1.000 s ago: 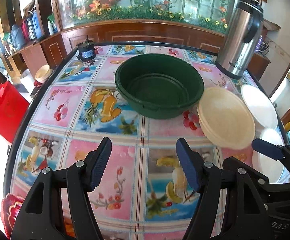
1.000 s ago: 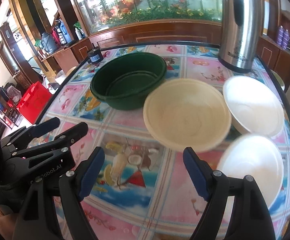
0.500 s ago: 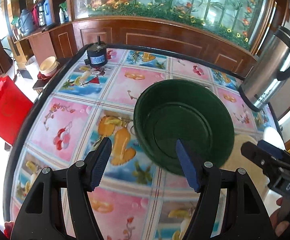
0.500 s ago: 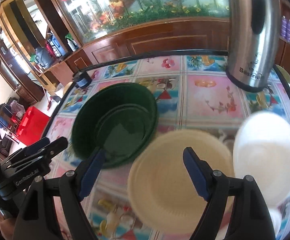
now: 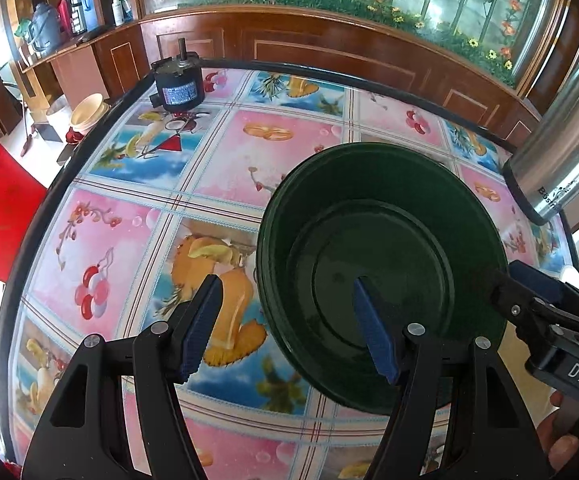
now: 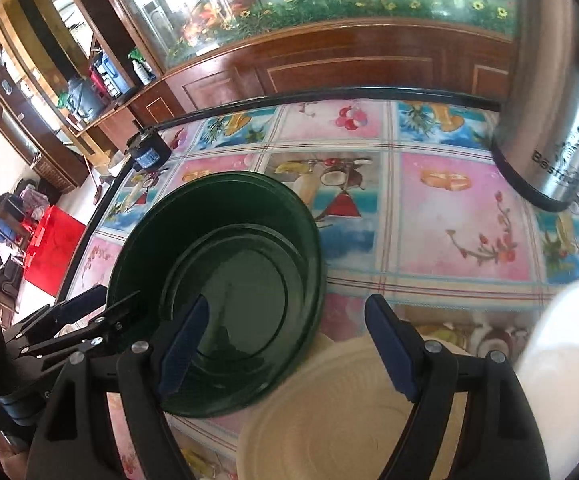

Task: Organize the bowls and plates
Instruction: 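Grasp the green basin rim with both tools and lift it, then carry the green basin with both tools toward the red plate stack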

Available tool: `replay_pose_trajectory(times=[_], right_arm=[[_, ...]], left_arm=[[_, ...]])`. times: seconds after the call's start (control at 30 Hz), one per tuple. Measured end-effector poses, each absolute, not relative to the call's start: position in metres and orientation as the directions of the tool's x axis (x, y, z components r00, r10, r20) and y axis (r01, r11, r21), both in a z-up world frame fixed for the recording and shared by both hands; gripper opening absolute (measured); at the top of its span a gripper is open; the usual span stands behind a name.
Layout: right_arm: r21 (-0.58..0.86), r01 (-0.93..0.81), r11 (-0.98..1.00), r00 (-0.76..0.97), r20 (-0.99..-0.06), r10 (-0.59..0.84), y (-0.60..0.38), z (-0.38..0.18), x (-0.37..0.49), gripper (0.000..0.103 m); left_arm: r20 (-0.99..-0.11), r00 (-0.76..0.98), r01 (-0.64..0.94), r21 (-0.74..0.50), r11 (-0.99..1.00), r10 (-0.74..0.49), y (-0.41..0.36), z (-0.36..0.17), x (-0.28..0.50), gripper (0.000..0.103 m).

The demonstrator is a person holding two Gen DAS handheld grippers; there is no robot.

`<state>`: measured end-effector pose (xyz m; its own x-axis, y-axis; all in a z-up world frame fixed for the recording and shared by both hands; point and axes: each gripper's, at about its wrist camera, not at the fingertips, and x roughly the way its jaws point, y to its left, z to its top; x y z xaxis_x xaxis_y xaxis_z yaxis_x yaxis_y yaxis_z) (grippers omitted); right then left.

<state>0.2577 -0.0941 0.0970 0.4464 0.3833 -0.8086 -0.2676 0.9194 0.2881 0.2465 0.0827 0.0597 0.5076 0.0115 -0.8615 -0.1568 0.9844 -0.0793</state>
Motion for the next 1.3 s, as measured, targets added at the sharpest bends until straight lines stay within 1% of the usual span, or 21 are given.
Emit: replay_pose_trajectory(times=[0.07,0.1,0.13,0.17,0.2,0.23,0.27,0.3,0.33,0.37,0.4,0.43,0.47,0.53,0.6,0.67,0.77,0.83,0.97,1.13,1.3], right_arm=[[0.274,-0.277,0.921,0.453,-0.808,0.377,-0.092,0.097,0.260,0.079],[0.269,-0.282,0.921,0.459,-0.805,0.376,-0.091,0.098,0.260,0.075],[0.270,-0.284,0.920,0.458,-0.805,0.378,-0.091,0.097,0.261,0.067],[0.272,-0.286,0.919,0.456,-0.805,0.380,-0.090,0.096,0.263,0.061],[0.264,-0.289,0.920,0.452,-0.810,0.374,-0.088,0.094,0.264,0.048],[0.250,-0.288,0.924,0.454,-0.815,0.361,-0.087,0.092,0.265,0.033],[0.234,-0.290,0.928,0.459,-0.817,0.350,-0.086,0.091,0.265,0.024],[0.234,-0.295,0.927,0.461,-0.814,0.352,-0.086,0.090,0.264,0.015],[0.235,-0.295,0.926,0.463,-0.813,0.353,-0.087,0.090,0.264,0.015],[0.227,-0.293,0.929,0.471,-0.811,0.347,-0.088,0.090,0.262,0.015],[0.222,-0.291,0.931,0.477,-0.809,0.343,-0.090,0.091,0.260,0.015],[0.221,-0.290,0.931,0.482,-0.807,0.342,-0.091,0.092,0.259,0.015],[0.226,-0.286,0.931,0.484,-0.805,0.344,-0.093,0.092,0.258,0.015],[0.236,-0.288,0.928,0.487,-0.798,0.354,-0.093,0.093,0.254,0.015],[0.220,-0.291,0.931,0.500,-0.795,0.344,-0.090,0.097,0.246,0.015],[0.212,-0.296,0.931,0.513,-0.787,0.342,-0.087,0.099,0.241,0.015],[0.239,-0.297,0.924,0.501,-0.785,0.364,-0.086,0.100,0.233,0.015],[0.234,-0.305,0.923,0.498,-0.787,0.364,-0.085,0.101,0.225,0.015],[0.225,-0.312,0.923,0.499,-0.788,0.361,-0.079,0.102,0.207,0.015],[0.244,-0.325,0.914,0.498,-0.777,0.385,-0.080,0.107,0.181,0.016],[0.246,-0.336,0.909,0.495,-0.775,0.392,-0.082,0.109,0.145,0.016]], left_arm=[[-0.864,0.504,-0.156,-0.074,0.985,0.015,0.083,0.059,0.249,0.067],[-0.864,0.504,-0.155,-0.071,0.985,0.017,0.083,0.058,0.250,0.067],[-0.863,0.506,-0.153,-0.071,0.986,0.016,0.083,0.058,0.251,0.067],[-0.862,0.506,-0.151,-0.073,0.986,0.013,0.083,0.057,0.252,0.067],[-0.865,0.502,-0.144,-0.074,0.987,0.008,0.083,0.055,0.254,0.066],[-0.868,0.496,-0.139,-0.066,0.988,0.012,0.082,0.053,0.255,0.058],[-0.870,0.492,-0.140,-0.050,0.989,0.026,0.082,0.052,0.256,0.053],[-0.869,0.492,-0.148,-0.025,0.989,0.052,0.082,0.051,0.256,0.042],[-0.865,0.498,-0.157,-0.013,0.988,0.068,0.084,0.051,0.255,0.030],[-0.865,0.496,-0.160,-0.013,0.987,0.069,0.087,0.051,0.254,0.025],[-0.869,0.491,-0.163,-0.017,0.986,0.066,0.091,0.050,0.253,0.017],[-0.872,0.485,-0.162,-0.026,0.987,0.057,0.093,0.049,0.252,0.016],[-0.874,0.484,-0.157,-0.035,0.987,0.046,0.095,0.049,0.250,0.016],[-0.875,0.481,-0.152,-0.017,0.988,0.059,0.094,0.048,0.246,0.016],[-0.875,0.480,-0.150,-0.009,0.989,0.065,0.095,0.048,0.241,0.016],[-0.878,0.476,-0.150,-0.021,0.988,0.054,0.098,0.048,0.234,0.016],[-0.881,0.473,-0.149,-0.052,0.988,0.025,0.105,0.051,0.220,0.016],[-0.877,0.479,-0.148,-0.051,0.988,0.026,0.107,0.055,0.208,0.016],[-0.870,0.491,-0.144,-0.038,0.989,0.038,0.108,0.065,0.183,0.016],[-0.869,0.494,-0.130,-0.070,0.989,0.004,0.114,0.071,0.155,0.016],[-0.861,0.508,-0.114,-0.069,0.991,-0.001,0.111,0.076,0.126,0.016]])
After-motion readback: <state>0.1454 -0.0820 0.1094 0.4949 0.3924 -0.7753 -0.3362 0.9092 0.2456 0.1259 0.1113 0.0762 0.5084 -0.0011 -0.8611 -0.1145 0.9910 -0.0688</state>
